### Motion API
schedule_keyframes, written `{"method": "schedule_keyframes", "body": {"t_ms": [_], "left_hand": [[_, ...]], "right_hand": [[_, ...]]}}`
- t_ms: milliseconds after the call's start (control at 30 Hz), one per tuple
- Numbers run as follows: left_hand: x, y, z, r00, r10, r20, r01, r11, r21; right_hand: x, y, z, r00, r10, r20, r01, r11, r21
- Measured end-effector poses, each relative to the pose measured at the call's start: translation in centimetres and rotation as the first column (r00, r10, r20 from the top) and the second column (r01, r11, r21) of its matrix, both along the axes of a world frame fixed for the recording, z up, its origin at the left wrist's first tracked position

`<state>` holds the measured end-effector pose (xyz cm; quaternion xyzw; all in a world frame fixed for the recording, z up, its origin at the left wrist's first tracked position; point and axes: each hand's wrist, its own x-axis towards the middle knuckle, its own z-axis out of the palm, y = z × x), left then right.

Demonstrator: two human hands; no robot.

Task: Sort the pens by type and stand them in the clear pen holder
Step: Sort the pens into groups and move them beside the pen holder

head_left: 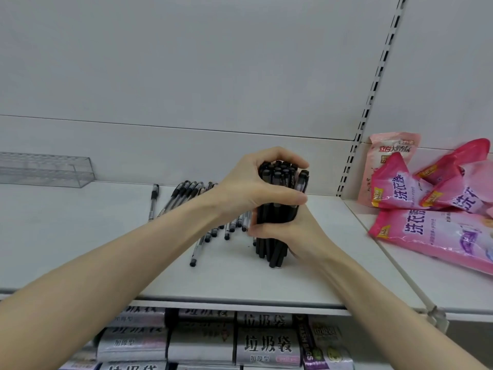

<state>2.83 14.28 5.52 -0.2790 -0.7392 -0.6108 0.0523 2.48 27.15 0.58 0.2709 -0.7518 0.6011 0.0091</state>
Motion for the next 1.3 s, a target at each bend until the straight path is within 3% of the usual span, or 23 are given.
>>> {"method": "schedule_keyframes", "body": {"t_ms": [367,500,567,667,700,767,967,1167,1300], "left_hand": [[-0.3,-0.7,0.1,0.996,-0.051,0.077,0.055,0.997,-0.045],[-0.9,-2.7,-1.4,0.994,0.086,0.07,-0.075,0.987,-0.145],[-0.9,-4.0,-3.2,0.983,0.185,-0.005,-0.175,0.926,-0.334],[-1.2,-6.3,-6.0,0.947,0.252,-0.198,-0.316,0.63,-0.71],[-1.1,-6.8,-6.5,0.947,0.269,-0.179,-0.298,0.519,-0.801],[-0.9,-6.9,-7.1,0.949,0.303,-0.09,-0.218,0.419,-0.882],[-0.6,-5.7,-6.6,0.976,0.216,0.007,-0.094,0.452,-0.887],[-1.2,-6.5,-6.9,0.965,0.256,-0.051,-0.137,0.33,-0.934],[-1.6,-7.5,-6.4,0.942,0.324,-0.082,-0.199,0.346,-0.917]], "right_hand": [[-0.1,0.1,-0.6,0.998,-0.009,0.056,0.01,1.0,-0.001],[-0.2,1.2,-0.2,0.994,-0.038,0.104,0.039,0.999,-0.012],[-0.4,1.5,0.0,0.992,-0.047,0.118,0.049,0.999,-0.013],[-0.7,1.2,0.0,0.989,-0.063,0.138,0.065,0.998,-0.015],[-0.8,0.9,0.0,0.987,-0.06,0.146,0.063,0.998,-0.018],[-1.0,0.6,0.1,0.988,-0.049,0.149,0.05,0.999,-0.002],[-1.6,0.8,0.2,0.989,-0.046,0.141,0.05,0.999,-0.021],[-1.7,1.1,0.1,0.985,-0.056,0.164,0.067,0.996,-0.065],[-1.6,1.0,0.2,0.985,-0.046,0.164,0.056,0.997,-0.056]]}}
